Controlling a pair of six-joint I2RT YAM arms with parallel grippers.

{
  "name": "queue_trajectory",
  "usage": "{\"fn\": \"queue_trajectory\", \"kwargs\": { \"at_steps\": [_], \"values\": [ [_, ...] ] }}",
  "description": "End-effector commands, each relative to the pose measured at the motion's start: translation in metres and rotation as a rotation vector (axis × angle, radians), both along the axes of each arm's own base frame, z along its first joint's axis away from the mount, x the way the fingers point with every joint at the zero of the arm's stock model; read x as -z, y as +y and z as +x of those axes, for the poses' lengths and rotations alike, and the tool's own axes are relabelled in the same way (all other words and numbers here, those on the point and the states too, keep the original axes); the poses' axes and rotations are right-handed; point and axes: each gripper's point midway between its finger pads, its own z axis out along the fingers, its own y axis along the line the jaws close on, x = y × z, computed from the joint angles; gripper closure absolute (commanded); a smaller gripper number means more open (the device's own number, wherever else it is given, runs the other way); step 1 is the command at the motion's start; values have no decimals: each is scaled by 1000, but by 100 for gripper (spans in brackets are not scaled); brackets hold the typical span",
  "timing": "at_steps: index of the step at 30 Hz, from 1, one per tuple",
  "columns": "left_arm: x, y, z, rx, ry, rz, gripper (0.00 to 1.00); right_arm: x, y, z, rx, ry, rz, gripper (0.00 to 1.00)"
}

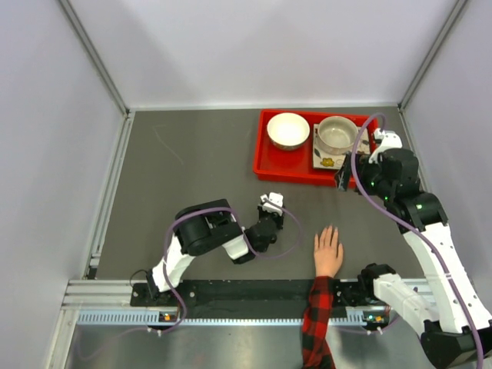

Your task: Paint the nails

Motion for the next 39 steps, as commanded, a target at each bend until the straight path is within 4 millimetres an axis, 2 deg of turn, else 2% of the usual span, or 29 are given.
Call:
{"fn": "queue_trajectory", "kwargs": {
  "at_steps": [1,4,6,7,9,10,12,13,14,15,16,17,18,19,20,21,22,23,25,26,27,28,31,33,36,39],
  "values": [
    [-14,-14,2,46,-38,-45,67,-6,1,9,-3,-41,-1,1],
    [-19,-20,-2,95,-48,-44,75,-6,1,9,-4,-35,-4,1],
    [-20,-25,-7,147,-54,-22,87,-5,5,8,-29,-26,7,1],
    [-27,-27,-8,163,-62,-28,92,-6,6,9,-30,-28,9,1],
    [-30,-27,-15,204,-54,-23,100,-8,7,8,-37,-31,10,1],
    [-40,-28,-19,235,-55,-27,100,-10,7,8,-39,-32,9,1],
    [-45,-33,-28,327,2,-45,100,-13,7,8,-45,-32,5,1],
    [-68,-32,-30,343,18,-93,100,-12,6,6,-43,-17,2,1],
    [-61,-27,-37,378,90,-78,100,-12,6,5,-45,-14,2,1],
    [-68,-23,-33,395,150,-140,100,-14,6,4,-43,-11,5,1],
    [-94,-32,-50,539,190,-205,100,-13,7,2,-48,-2,7,1],
    [-88,-28,-56,564,299,-191,100,-14,14,-1,-84,8,31,1],
    [-100,-23,-52,570,356,-249,100,-13,18,-2,-103,27,41,1],
    [-122,-30,-77,748,403,-283,100,-10,28,-8,-152,58,68,1],
    [-130,-27,-78,778,474,-292,100,-9,33,-10,-188,72,79,1],
    [-145,-27,-88,850,497,-303,100,-12,39,-13,-222,77,95,1],
    [-150,-26,-103,940,556,-296,100,-12,51,-17,-289,101,129,1],
    [-167,-25,-103,980,567,-306,100,-13,56,-20,-330,104,135,3],
    [-172,-17,-116,1047,652,-287,100,-22,73,-26,-435,105,189,3],
    [-185,-15,-120,1115,637,-274,100,-27,79,-27,-483,89,203,3],
    [-185,-8,-126,1124,676,-252,100,-32,86,-30,-529,82,224,3],
    [-193,-7,-127,1146,651,-241,100,-34,95,-34,-587,97,261,4],
    [-200,2,-130,1187,593,-198,100,-40,108,-39,-648,93,282,8],
    [-204,4,-124,1163,536,-179,100,-46,118,-43,-683,96,287,11],
    [-204,5,-115,1110,500,-162,100,-50,132,-49,-694,107,281,13],
    [-208,2,-118,1147,465,-190,100,-49,140,-46,-674,102,317,13]
  ]
}}
